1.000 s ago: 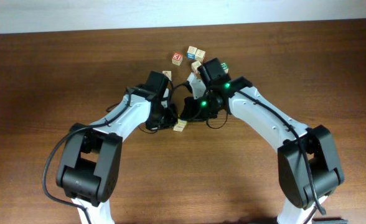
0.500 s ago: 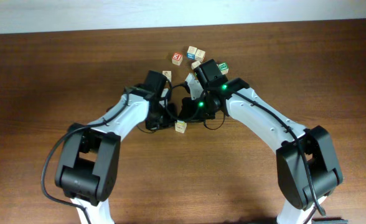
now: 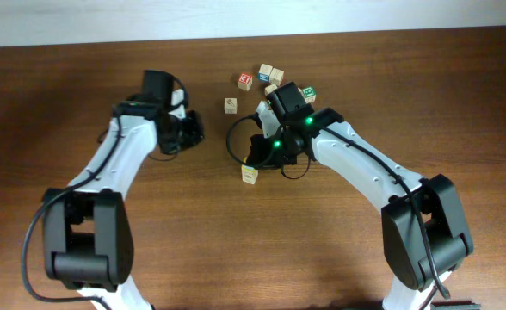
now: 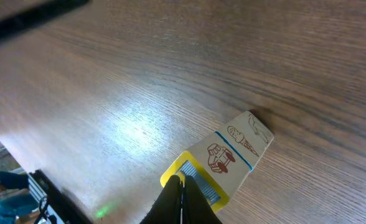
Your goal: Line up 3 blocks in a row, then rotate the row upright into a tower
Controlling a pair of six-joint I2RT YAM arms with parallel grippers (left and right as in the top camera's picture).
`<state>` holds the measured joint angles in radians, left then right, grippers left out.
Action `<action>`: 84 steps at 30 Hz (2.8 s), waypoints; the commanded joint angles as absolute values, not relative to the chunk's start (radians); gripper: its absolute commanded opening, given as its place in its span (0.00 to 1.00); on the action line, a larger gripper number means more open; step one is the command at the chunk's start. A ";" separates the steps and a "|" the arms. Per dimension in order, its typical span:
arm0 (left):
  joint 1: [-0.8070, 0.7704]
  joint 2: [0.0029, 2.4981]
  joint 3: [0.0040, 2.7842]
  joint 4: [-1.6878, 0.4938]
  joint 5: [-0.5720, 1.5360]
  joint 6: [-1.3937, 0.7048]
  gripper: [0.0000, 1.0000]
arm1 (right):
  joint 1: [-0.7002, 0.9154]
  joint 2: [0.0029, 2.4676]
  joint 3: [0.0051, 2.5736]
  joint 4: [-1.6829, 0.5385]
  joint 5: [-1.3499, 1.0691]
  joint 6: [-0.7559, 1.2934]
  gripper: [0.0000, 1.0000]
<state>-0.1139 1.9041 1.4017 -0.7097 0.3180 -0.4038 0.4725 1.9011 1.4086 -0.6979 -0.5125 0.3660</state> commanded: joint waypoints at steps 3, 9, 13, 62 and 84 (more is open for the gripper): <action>-0.060 1.877 1.419 -0.710 0.307 -0.357 0.00 | 0.478 1.919 1.512 -0.770 -0.432 0.329 0.06; -0.060 1.877 1.419 -0.707 0.307 -0.350 0.00 | 0.478 1.919 1.549 -0.790 -0.433 0.322 0.06; -0.060 1.872 1.425 -0.704 0.294 -0.338 0.00 | 0.467 1.908 1.617 -0.844 -0.430 0.290 0.11; -0.043 1.600 1.548 -0.784 0.193 -0.117 0.99 | 0.035 0.947 1.271 -0.838 0.074 0.056 0.98; -0.043 1.600 1.548 -0.784 0.193 -0.117 0.99 | 0.026 0.002 0.033 -0.081 0.007 0.058 0.98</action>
<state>-0.0490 1.5974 1.5486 -0.7841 0.1967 -0.1337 0.0311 0.0475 0.0868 -0.0963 0.0135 0.0601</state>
